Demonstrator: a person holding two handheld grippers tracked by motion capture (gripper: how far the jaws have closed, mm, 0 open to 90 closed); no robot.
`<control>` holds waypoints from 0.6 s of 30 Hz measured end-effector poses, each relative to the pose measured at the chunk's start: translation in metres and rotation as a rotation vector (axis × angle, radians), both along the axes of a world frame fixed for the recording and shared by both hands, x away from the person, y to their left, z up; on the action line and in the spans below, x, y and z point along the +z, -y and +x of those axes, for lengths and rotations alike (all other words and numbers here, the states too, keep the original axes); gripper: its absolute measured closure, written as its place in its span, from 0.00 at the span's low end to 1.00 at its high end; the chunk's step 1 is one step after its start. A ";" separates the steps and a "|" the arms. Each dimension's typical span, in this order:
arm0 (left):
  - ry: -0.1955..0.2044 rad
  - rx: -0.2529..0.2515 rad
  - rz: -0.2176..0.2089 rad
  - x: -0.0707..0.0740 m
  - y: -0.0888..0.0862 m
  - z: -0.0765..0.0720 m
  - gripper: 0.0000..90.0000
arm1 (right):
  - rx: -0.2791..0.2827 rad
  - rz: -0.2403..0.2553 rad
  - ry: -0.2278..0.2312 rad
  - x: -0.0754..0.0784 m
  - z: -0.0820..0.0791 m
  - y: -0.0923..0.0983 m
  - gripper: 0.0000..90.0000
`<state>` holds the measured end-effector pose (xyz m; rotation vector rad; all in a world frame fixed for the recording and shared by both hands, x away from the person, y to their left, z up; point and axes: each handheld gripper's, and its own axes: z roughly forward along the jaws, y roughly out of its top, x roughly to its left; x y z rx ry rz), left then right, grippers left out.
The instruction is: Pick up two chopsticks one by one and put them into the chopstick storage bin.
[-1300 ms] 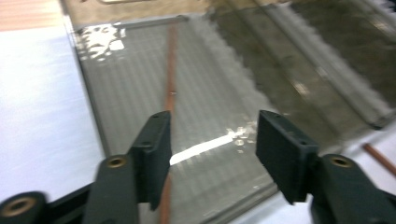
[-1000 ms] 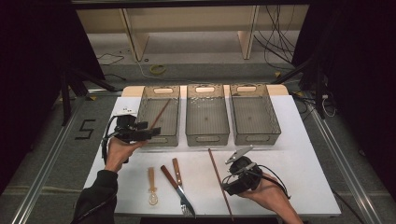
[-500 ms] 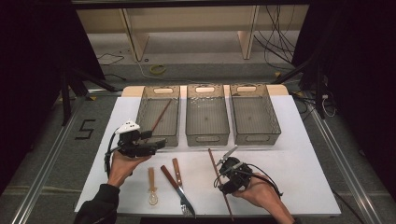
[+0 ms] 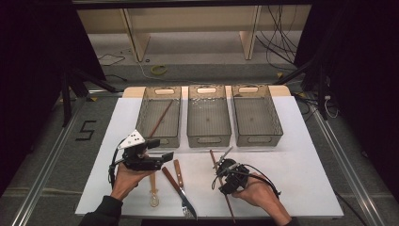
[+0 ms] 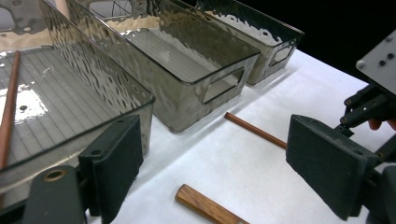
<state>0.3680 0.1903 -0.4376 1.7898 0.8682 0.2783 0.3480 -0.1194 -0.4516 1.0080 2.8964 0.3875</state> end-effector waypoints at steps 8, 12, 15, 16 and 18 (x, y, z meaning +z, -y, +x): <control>-0.016 -0.001 0.031 -0.010 0.000 -0.006 0.21 | 0.016 -0.022 -0.020 -0.006 0.004 -0.006 0.75; -0.020 0.005 0.033 -0.013 -0.002 -0.008 0.21 | 0.019 -0.053 -0.014 -0.006 0.005 -0.009 0.81; -0.021 0.006 0.033 -0.014 -0.003 -0.009 0.21 | 0.025 -0.072 -0.004 -0.006 0.005 -0.010 0.85; -0.020 0.006 0.032 -0.014 -0.003 -0.009 0.21 | 0.025 -0.073 -0.002 -0.006 0.005 -0.010 0.87; -0.018 0.006 0.030 -0.014 -0.003 -0.010 0.21 | 0.025 -0.078 0.001 -0.006 0.005 -0.010 0.91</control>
